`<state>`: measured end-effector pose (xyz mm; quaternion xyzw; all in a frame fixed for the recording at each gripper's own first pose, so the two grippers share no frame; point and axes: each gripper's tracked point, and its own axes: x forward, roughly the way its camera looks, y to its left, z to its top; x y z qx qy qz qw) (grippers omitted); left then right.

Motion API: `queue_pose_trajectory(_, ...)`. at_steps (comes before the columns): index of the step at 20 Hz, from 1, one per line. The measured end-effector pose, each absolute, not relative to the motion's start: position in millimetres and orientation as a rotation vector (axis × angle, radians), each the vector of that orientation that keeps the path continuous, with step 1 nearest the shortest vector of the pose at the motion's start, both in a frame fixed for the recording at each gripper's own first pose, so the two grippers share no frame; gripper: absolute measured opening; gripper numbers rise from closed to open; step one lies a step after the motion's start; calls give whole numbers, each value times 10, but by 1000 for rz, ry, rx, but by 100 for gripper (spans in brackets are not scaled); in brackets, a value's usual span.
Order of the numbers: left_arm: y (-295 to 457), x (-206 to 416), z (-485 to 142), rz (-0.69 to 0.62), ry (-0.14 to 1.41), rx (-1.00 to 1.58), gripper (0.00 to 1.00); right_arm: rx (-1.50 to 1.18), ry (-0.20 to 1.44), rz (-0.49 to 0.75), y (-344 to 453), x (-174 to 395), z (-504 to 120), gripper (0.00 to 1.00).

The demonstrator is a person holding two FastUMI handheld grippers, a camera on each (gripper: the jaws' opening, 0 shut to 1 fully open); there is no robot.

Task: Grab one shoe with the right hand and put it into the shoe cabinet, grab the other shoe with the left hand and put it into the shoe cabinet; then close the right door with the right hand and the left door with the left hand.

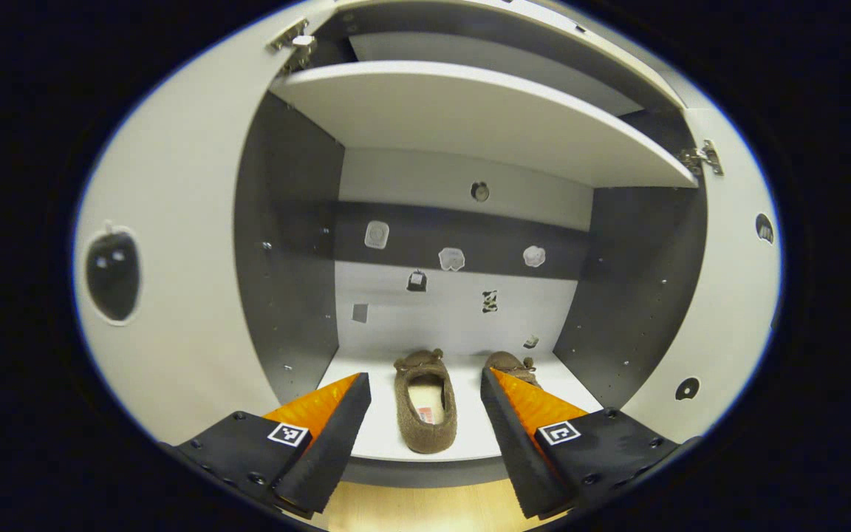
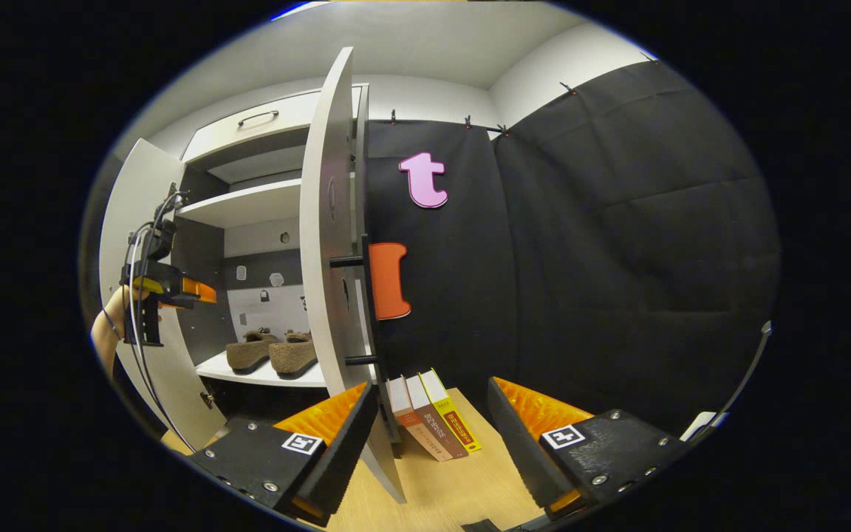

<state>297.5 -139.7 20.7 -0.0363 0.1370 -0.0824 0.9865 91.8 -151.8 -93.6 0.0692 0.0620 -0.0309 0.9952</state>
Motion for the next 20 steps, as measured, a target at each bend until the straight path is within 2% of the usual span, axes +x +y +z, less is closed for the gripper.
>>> queue_pose_trajectory(2,-1364,2642,390,-164,210,-43,94,146,125,-44,-1540,976,-948,92)
queue_pose_trajectory(4,-1289,2305,523,-142,152,-38,97,149,135,3,-1506,1019,-998,92)
queue_pose_trajectory(8,-1092,1591,622,-103,83,-50,94,132,149,57,-1489,1174,-1145,92)
queue_pose_trajectory(9,-1029,1443,610,-95,77,-40,96,130,148,61,-1503,1212,-1165,92)
queue_pose_trajectory(14,-598,728,364,-47,103,-46,94,133,165,66,-1526,1372,-1329,92)
queue_pose_trajectory(16,-339,518,271,-2,113,-38,97,131,167,76,-1487,1420,-1364,92)
queue_pose_trajectory(18,-27,207,191,78,98,-13,94,130,167,87,-1431,1443,-1382,92)
queue_pose_trajectory(20,145,31,133,115,92,-45,97,130,161,91,-1383,1446,-1376,92)
